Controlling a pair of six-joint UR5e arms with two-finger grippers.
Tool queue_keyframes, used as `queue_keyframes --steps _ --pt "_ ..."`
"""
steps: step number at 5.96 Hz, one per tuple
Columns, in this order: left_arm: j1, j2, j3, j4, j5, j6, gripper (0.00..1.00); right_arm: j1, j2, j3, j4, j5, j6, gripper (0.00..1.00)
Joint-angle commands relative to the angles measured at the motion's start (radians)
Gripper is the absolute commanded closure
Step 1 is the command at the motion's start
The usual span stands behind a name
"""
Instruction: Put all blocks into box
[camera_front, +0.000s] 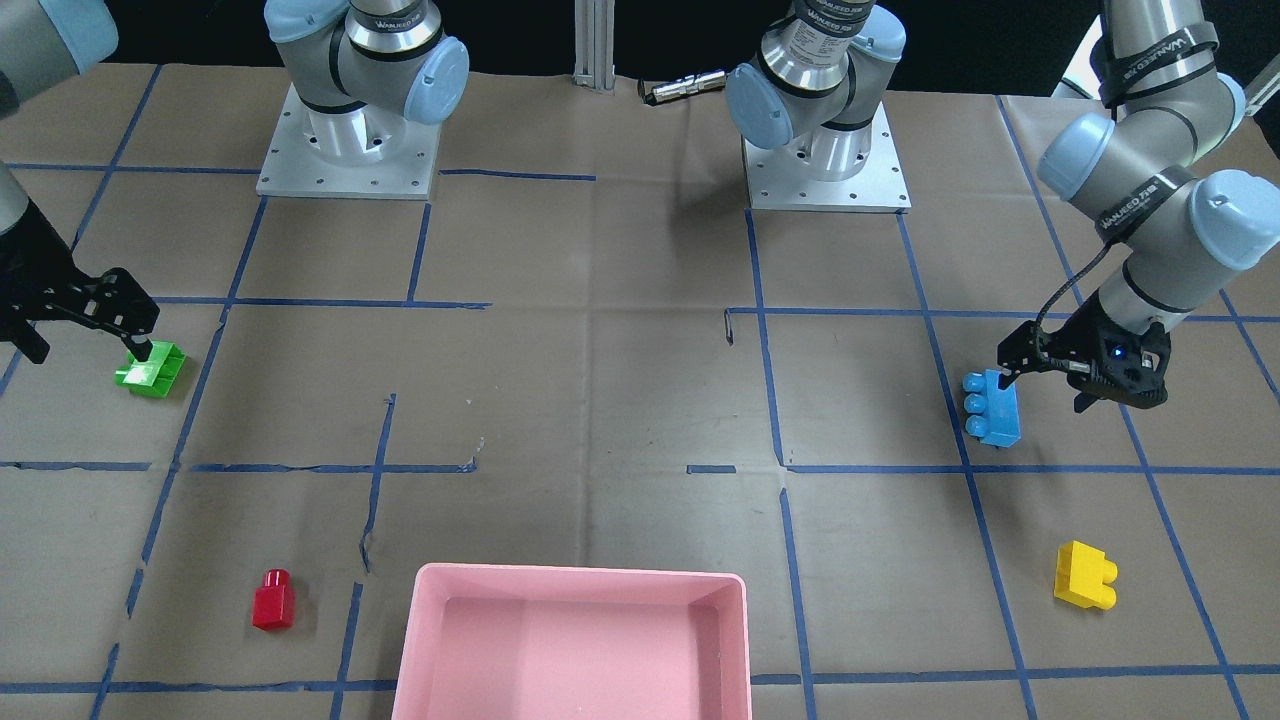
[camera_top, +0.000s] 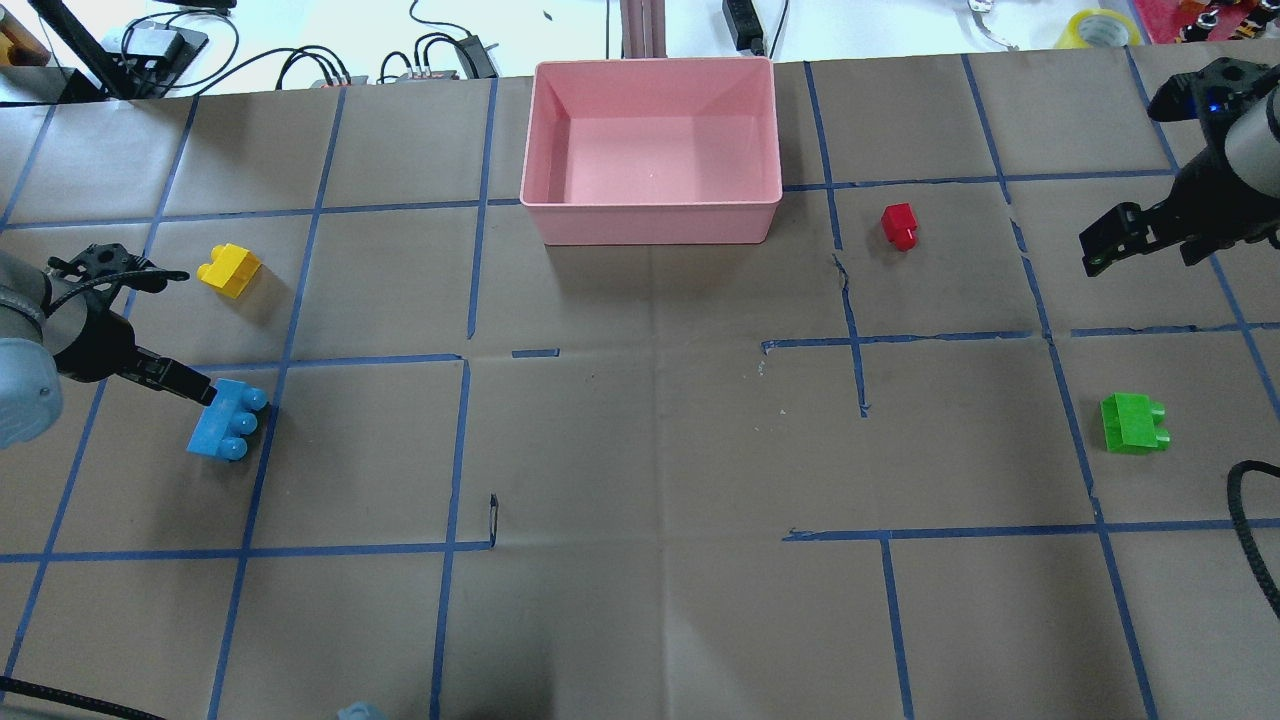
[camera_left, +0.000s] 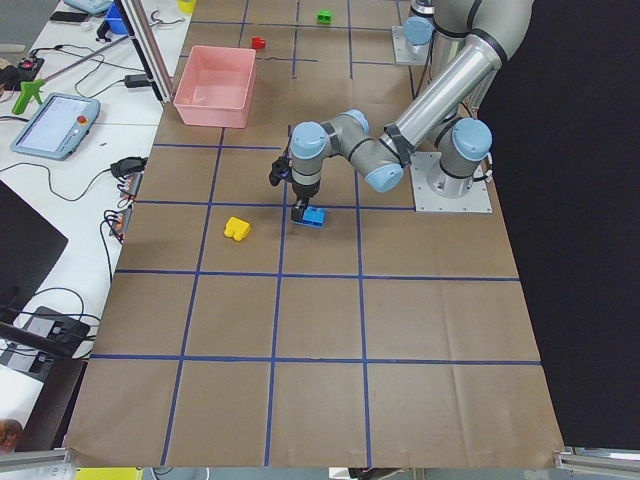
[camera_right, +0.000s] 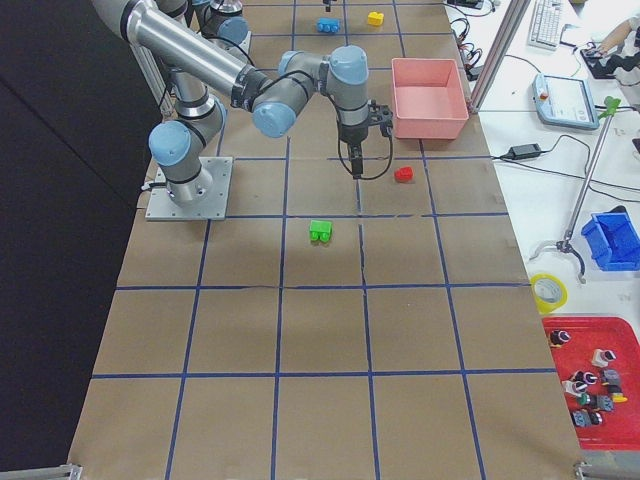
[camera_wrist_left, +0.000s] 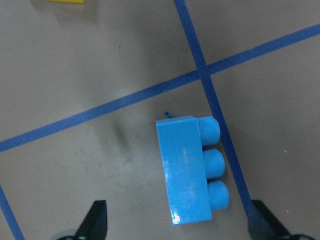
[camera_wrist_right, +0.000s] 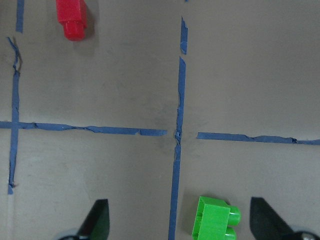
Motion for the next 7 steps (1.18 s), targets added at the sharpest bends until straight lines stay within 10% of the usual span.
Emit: queue_keyframes --steps 1,7 --pt "-0.023 -0.068 -0.001 0.063 -0.001 -0.012 0.03 -0.081 0.048 0.077 -0.078 0.003 -0.182 0.01" --pt "-0.022 -0.074 -0.049 0.064 0.003 -0.010 0.03 -0.233 0.156 0.235 -0.263 0.015 -0.223 0.01"
